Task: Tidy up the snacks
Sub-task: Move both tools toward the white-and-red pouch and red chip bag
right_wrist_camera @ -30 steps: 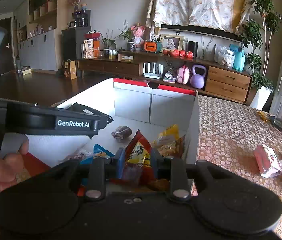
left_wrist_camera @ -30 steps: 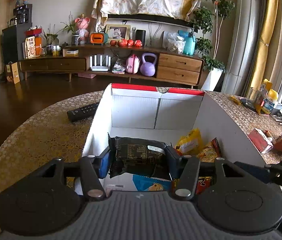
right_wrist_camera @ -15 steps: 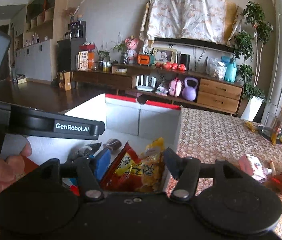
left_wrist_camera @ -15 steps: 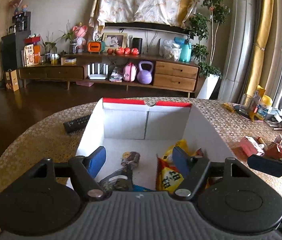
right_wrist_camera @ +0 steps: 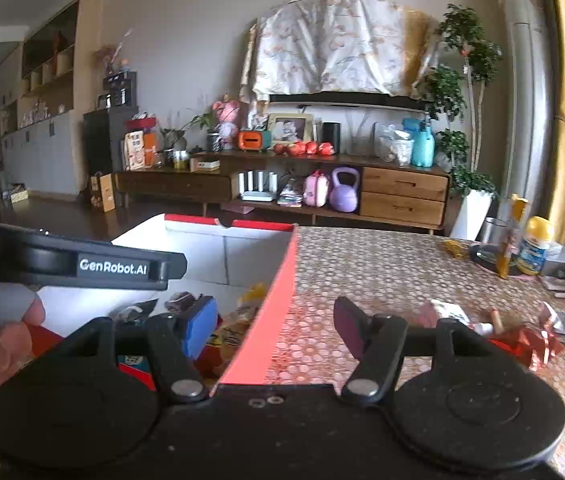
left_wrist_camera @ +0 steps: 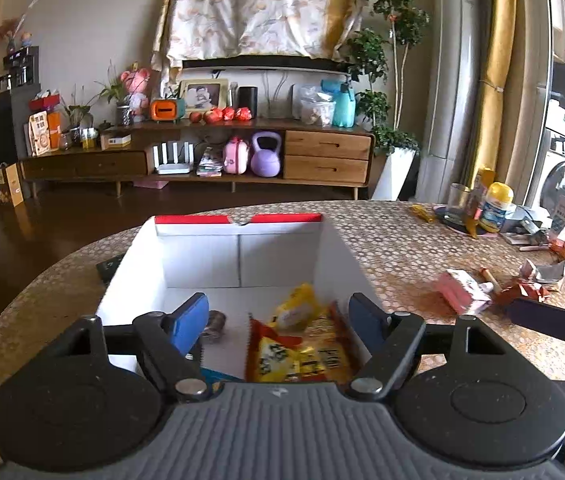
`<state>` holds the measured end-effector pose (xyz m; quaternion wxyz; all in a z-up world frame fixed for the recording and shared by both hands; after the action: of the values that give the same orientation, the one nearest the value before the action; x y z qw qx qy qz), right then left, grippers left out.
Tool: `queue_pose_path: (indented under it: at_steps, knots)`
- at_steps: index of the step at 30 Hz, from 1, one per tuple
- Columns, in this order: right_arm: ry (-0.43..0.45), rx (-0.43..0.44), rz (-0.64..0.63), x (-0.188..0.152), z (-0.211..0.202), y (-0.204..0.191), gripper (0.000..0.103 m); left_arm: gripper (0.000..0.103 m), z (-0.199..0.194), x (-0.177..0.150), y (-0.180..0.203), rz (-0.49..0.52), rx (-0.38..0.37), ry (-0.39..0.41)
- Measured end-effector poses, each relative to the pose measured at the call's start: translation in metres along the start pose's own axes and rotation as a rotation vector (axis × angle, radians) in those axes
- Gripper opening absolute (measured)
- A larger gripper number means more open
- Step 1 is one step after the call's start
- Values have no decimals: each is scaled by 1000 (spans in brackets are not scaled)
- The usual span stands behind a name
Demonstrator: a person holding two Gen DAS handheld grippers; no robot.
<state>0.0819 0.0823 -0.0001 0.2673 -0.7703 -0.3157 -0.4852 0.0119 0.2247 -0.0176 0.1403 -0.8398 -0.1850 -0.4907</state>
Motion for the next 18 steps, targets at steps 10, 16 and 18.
queue_pose_path:
  at_steps: [10,16,18]
  knots:
    - [34,-64,58,-5,-24,44,68,84,-4,8,58,55,-62,20]
    - [42,-124,103,-14,-37,82,72,90,-2,8,96,86,-113,25]
    - [42,-146,116,-18,-41,95,72,90,-2,9,108,97,-132,29]
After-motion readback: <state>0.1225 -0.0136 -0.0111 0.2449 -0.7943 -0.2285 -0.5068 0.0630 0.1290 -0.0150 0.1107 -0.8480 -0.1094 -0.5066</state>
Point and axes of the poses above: each gripper's, at about its wrist camera, not at the fingertips, and z roughly the way its jaws point, y to its right, x to its top, the point moved 9 cm from there along z, roughly the way its jaws point, and after that the axes turned 6 degrees about z, right-handed, at the moved point
